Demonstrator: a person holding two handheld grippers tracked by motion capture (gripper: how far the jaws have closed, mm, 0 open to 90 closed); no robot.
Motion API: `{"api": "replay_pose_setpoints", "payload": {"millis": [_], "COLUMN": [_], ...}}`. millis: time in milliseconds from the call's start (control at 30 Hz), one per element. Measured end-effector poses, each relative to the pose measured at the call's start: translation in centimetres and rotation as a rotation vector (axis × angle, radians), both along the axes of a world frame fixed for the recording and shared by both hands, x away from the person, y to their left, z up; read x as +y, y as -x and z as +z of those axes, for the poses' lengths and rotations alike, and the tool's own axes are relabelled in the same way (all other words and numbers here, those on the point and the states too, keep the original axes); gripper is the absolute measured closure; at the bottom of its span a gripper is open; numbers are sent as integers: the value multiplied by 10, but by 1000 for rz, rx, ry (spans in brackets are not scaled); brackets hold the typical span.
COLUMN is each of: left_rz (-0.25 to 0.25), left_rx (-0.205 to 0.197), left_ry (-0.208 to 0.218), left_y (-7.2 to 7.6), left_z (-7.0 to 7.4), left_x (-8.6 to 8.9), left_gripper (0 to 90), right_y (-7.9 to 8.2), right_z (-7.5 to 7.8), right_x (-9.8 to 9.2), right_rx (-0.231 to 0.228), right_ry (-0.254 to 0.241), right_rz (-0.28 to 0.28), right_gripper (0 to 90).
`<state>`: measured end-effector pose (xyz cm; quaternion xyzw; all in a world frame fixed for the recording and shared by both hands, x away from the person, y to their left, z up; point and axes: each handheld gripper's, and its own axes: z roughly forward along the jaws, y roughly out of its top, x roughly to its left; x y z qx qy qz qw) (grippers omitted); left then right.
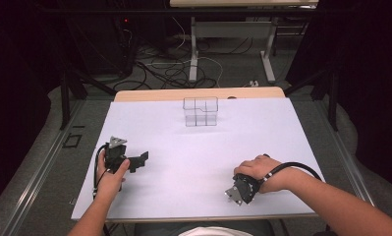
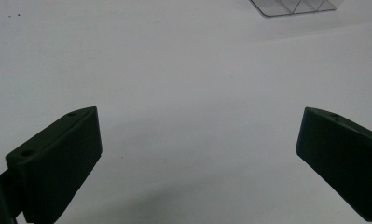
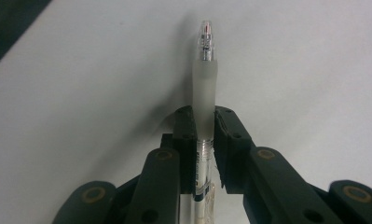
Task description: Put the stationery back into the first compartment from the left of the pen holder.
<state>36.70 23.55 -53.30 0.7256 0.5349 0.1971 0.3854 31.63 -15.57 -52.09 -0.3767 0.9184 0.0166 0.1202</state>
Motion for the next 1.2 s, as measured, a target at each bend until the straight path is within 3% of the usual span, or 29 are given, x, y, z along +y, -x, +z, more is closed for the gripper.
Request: {"api": "replay_pose_setpoints", "payload": {"millis": [200, 233, 267, 300, 333, 367, 400, 433, 500, 633, 833, 1200], "left_rz": [-1, -1, -2, -2, -1, -2, -3, -3, -3, -4, -4, -6], "left_rx": [1, 0, -1, 0, 1, 1, 2, 2, 3, 5, 6, 6], "left_ry": [0, 0, 2, 1, 0, 1, 1, 1, 0, 1, 0, -1], "left_y": [0, 0, 0, 0, 0, 0, 0, 0, 0, 0, 0, -1], "left_z": [0, 0, 0, 0, 0, 0, 0, -1, -1, -1, -1, -1], "left_x": [0, 0, 0, 0, 0, 0, 0, 0, 0, -1, -1, -1], "left_gripper": [1, 1, 1, 1, 1, 1, 1, 1, 1, 1, 1, 1], "right_y": [-5, -6, -7, -8, -10, -12, -13, -16, -18, -24, -32, -53], "right_z": [0, 3, 0, 1, 0, 3, 1, 4, 3, 9, 16, 37], "right_x": [3, 5, 4, 5, 6, 7, 7, 9, 7, 8, 11, 12], "right_rx": [-43, -66, -58, -60, -53, -62, -108, -69, -98, -99, -147, -261], "right_ry": [-43, -27, -82, -75, -100, -78, -141, -86, -150, -223, -295, -514], "right_rz": [-62, -70, -86, -101, -110, -132, -134, -163, -200, -288, -343, -489], "right_gripper": [796, 797, 796, 796, 796, 796, 796, 796, 796, 796, 796, 797]}}
